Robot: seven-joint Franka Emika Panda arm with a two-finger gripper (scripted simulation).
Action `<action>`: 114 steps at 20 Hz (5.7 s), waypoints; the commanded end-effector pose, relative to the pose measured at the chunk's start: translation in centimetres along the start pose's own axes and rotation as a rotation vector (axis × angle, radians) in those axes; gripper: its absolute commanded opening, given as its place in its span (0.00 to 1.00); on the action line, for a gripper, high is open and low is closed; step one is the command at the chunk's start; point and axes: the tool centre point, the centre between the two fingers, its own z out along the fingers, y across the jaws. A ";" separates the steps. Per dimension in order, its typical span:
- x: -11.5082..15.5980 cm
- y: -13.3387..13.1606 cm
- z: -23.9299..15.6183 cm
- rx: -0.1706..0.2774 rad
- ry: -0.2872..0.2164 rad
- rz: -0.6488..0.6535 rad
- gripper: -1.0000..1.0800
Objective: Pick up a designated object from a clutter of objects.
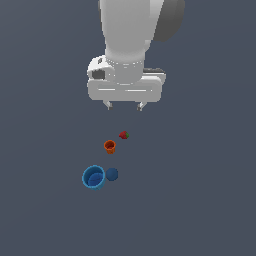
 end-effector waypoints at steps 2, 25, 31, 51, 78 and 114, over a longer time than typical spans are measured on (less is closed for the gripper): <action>0.0 0.0 0.0 0.000 0.000 0.001 0.62; 3.1 2.7 4.4 -0.010 0.042 -0.047 0.62; 6.0 3.9 8.1 -0.019 0.097 -0.117 0.62; 11.8 7.7 20.3 -0.075 0.266 -0.333 0.62; 12.9 8.3 24.7 -0.084 0.286 -0.358 0.00; 3.5 9.3 13.7 -0.085 0.286 -0.359 0.00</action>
